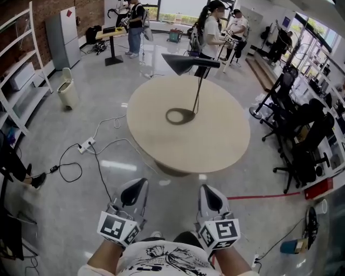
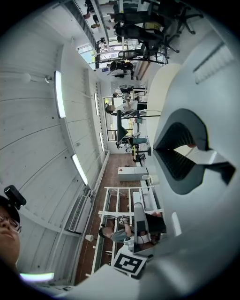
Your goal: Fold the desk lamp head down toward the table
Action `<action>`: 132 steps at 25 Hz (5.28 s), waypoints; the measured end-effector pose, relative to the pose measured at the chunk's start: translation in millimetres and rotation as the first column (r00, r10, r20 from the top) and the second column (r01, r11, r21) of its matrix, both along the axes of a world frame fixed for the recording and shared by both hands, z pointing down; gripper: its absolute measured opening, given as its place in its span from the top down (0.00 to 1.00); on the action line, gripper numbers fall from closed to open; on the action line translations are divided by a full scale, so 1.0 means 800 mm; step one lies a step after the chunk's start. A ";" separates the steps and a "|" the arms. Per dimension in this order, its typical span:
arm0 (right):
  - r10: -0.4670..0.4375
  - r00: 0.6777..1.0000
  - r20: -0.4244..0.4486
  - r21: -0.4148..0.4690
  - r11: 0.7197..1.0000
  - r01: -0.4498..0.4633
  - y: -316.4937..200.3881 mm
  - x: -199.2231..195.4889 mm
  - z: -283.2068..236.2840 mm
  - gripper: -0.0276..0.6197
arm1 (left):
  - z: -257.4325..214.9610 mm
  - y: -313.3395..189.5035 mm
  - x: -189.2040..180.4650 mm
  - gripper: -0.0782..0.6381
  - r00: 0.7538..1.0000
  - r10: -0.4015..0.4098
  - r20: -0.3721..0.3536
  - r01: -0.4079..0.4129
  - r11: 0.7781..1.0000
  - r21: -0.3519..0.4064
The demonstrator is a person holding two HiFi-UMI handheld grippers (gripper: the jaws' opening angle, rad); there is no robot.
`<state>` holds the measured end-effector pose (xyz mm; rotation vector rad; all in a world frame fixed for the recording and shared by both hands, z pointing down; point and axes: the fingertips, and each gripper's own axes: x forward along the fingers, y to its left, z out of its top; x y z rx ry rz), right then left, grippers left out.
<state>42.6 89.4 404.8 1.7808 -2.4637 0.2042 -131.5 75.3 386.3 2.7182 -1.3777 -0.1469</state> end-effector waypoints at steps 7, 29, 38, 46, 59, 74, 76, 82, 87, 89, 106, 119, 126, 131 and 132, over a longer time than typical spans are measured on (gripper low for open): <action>-0.067 0.997 -0.046 -0.080 0.995 0.063 -0.028 -0.020 0.025 0.95 | 0.021 -0.024 -0.019 0.88 1.000 -0.017 -0.019 0.016 0.998 -0.057; -0.171 0.985 -0.028 -0.171 0.972 0.164 -0.349 0.125 0.065 0.95 | 0.018 -0.319 0.113 0.88 0.992 -0.124 -0.028 0.122 0.990 -0.065; -0.180 0.982 -0.050 -0.079 0.981 0.176 -0.439 0.130 0.043 0.95 | 0.003 -0.383 0.117 0.88 0.984 -0.167 -0.064 0.163 0.984 -0.067; -0.131 0.988 -0.086 -0.024 0.991 0.129 -0.514 0.091 0.009 0.95 | -0.014 -0.464 0.093 0.88 0.994 -0.106 -0.019 0.105 0.994 -0.030; -0.106 0.992 -0.065 -0.044 0.994 0.103 -0.586 0.048 -0.001 0.95 | -0.144 -0.568 0.055 0.88 0.998 -0.065 0.011 0.062 0.981 0.184; -0.154 0.986 -0.059 -0.061 0.987 0.151 -0.605 0.005 -0.002 0.95 | -0.211 -0.657 0.054 0.88 0.988 -0.043 0.145 0.017 0.985 0.174; -0.155 0.986 -0.062 -0.060 0.987 0.151 -0.606 0.006 -0.003 0.95 | -0.199 -0.661 0.053 0.88 0.989 -0.043 0.142 0.022 0.989 0.147; -0.158 0.986 -0.060 -0.063 0.986 0.154 -0.600 0.008 -0.001 0.94 | -0.166 -0.661 0.057 0.88 0.984 -0.030 0.175 0.013 0.995 0.098; -0.162 0.985 -0.060 -0.072 0.985 0.157 -0.597 0.011 0.005 0.94 | -0.133 -0.662 0.062 0.88 0.980 -0.024 0.197 0.014 0.999 0.048; -0.159 0.985 -0.063 -0.077 0.985 0.154 -0.598 0.011 0.007 0.94 | -0.119 -0.663 0.062 0.88 0.981 -0.016 0.193 0.012 1.000 0.026; -0.116 0.991 -0.069 -0.122 0.987 0.107 -0.587 0.036 0.034 0.94 | -0.025 -0.657 0.090 0.88 0.985 0.023 0.170 -0.001 0.992 -0.127; -0.064 0.994 -0.083 -0.139 0.989 0.051 -0.581 0.054 0.047 0.94 | 0.030 -0.661 0.112 0.88 0.987 0.062 0.146 -0.031 0.978 -0.204; -0.034 0.995 -0.094 -0.131 0.991 0.022 -0.583 0.058 0.047 0.95 | 0.052 -0.664 0.117 0.88 0.990 0.037 0.140 -0.006 0.977 -0.214; -0.002 0.995 -0.104 -0.107 0.994 -0.009 -0.577 0.069 0.045 0.95 | 0.065 -0.667 0.126 0.88 0.982 0.014 0.190 0.021 0.983 -0.182; 0.004 0.994 -0.109 -0.102 0.995 -0.015 -0.576 0.071 0.044 0.95 | 0.066 -0.669 0.126 0.88 0.982 0.004 0.190 0.031 0.984 -0.176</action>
